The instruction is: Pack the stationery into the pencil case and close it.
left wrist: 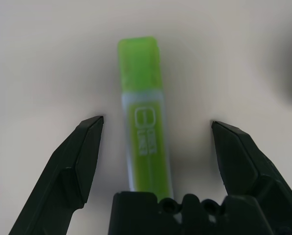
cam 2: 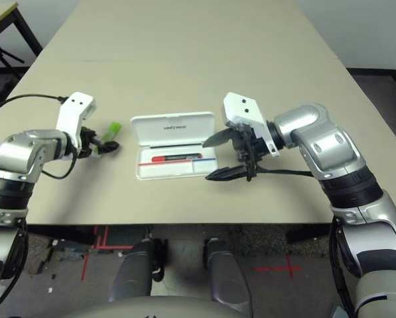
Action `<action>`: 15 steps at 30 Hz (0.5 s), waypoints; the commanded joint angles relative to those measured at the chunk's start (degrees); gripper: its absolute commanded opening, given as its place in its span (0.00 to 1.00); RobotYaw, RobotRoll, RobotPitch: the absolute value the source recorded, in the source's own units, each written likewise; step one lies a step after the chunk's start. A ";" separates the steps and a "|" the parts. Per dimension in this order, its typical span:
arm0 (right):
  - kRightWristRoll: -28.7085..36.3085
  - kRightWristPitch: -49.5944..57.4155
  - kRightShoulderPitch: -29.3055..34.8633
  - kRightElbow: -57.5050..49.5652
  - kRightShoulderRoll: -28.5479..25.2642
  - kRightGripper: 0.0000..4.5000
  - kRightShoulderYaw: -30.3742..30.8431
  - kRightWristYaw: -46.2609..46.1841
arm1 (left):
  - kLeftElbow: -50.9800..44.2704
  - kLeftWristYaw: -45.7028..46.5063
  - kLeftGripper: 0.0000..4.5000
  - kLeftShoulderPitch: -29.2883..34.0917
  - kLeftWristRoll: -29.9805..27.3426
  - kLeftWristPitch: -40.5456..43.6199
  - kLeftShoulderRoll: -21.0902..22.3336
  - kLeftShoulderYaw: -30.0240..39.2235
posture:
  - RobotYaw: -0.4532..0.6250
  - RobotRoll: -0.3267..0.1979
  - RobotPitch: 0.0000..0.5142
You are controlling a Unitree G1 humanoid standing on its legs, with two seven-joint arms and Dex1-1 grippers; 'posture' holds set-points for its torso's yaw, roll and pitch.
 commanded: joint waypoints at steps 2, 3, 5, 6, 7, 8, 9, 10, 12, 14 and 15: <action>-0.34 -0.18 0.81 -1.62 -0.39 0.99 0.59 -1.00 | 4.69 -0.53 1.00 -1.28 1.58 -2.08 -1.27 -0.87 | 0.38 0.62 0.30; -0.40 -0.23 0.86 -1.66 -0.43 1.00 0.64 -1.16 | 5.62 -0.81 0.96 -1.30 1.77 -2.41 -1.36 -1.16 | 0.38 0.62 0.30; -0.42 -0.23 0.93 -1.79 -0.49 1.00 0.71 -1.38 | 6.67 -1.35 0.87 -0.96 2.18 -2.96 -1.22 -1.67 | 0.38 0.62 0.30; -0.43 -0.24 0.95 -1.80 -0.51 1.00 0.71 -1.47 | 6.73 -1.59 0.79 -0.73 2.30 -3.08 -1.05 -1.78 | 0.38 0.62 0.30; -0.48 -0.31 0.94 -1.73 -0.49 1.00 0.76 -1.55 | 6.65 -1.85 0.70 -0.54 2.35 -3.13 -0.76 -1.77 | 0.38 0.62 0.30; -0.50 -0.36 0.93 -1.66 -0.48 1.00 0.79 -1.62 | 6.59 -2.03 0.62 -0.44 2.38 -3.16 -0.57 -1.74 | 0.38 0.62 0.30; -0.54 -0.44 0.91 -1.57 -0.47 1.00 0.85 -1.68 | 6.48 -2.21 0.52 -0.36 2.42 -3.20 -0.28 -1.73 | 0.38 0.62 0.30; -0.64 -0.57 0.86 -1.38 -0.41 1.00 0.95 -1.74 | 6.37 -2.48 0.45 -0.24 2.52 -3.39 0.25 -1.73 | 0.38 0.62 0.30; -0.96 -0.92 0.74 -0.97 -0.25 1.00 1.21 -1.90 | 5.40 -3.44 0.27 0.43 2.67 -3.86 2.26 -1.61 | 0.39 0.62 0.31; -1.53 -1.55 0.53 -0.53 -0.15 1.00 1.62 -2.01 | 4.40 -4.85 0.24 1.64 2.75 -4.65 4.99 -1.10 | 0.39 0.62 0.31; -1.72 -1.76 0.43 -0.35 -0.07 1.00 1.73 -2.02 | 4.27 -5.55 0.24 2.24 2.79 -5.23 6.22 -0.89 | 0.39 0.62 0.31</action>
